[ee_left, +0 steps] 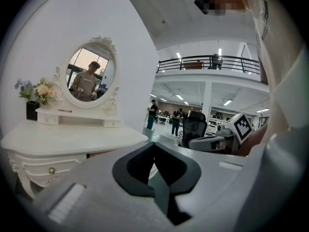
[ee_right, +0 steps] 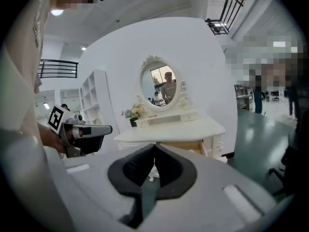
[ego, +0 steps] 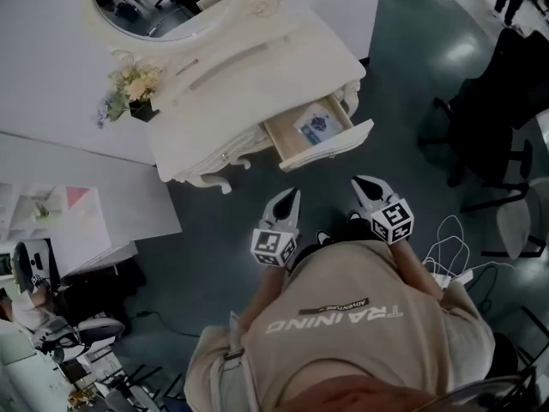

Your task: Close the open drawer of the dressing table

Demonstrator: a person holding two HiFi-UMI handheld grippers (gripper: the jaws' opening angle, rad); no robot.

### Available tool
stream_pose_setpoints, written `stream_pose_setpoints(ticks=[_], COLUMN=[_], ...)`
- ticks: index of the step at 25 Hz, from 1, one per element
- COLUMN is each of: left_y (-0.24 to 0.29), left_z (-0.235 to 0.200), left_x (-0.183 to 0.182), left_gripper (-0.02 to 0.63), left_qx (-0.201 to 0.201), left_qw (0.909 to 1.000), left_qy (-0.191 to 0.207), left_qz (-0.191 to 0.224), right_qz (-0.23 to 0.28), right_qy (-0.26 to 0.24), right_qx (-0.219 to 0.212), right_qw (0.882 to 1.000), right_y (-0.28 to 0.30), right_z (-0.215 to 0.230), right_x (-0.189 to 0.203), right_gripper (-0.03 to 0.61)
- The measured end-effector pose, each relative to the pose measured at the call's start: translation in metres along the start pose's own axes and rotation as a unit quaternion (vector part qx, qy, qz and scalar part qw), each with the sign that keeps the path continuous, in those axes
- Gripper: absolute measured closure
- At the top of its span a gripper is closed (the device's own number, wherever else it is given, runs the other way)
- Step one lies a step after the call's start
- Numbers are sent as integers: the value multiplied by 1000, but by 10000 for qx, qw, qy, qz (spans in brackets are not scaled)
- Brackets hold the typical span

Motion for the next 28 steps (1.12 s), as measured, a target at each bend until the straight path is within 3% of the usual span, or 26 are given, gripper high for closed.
stream_pose_setpoints(ticks=[6,13,18,21,28], left_y=[35,96,138,155,179], left_z=[-38,-77,-98,-104,-123], left_x=[-14,-55,-73,-69,-62], left_gripper=[614,614,614,614,614], left_qx=[-308,-658,-867,-995,-933], left_qw=[9988,9973,9952,9929,9903], left_qy=[-376,-225,-213,-373,-664], left_qz=[-93,-227,-397,-532,-782], right_qz=[-154,-651,-955,-1329,-2221], right_qy=[93,-164,356,245,648], right_qx=[-224,-945,-1551,-1669,-1931], right_qw=[9996,9933,9826,9767,9535], right_y=[52,136,176,193,212], right_z=[33,91,134,155,175], right_x=[-24,-55,-71,-68,-27], right_gripper=[574,574,574,574,574])
Point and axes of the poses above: the fingertips, and each gripper's own axes: y forward along the fingers, z to its right, x out of its underside, the point moved 10 cm from there along -y, backward along the fingers, and after that the axes turned 5 degrees about -z, right-handed, at the moved point
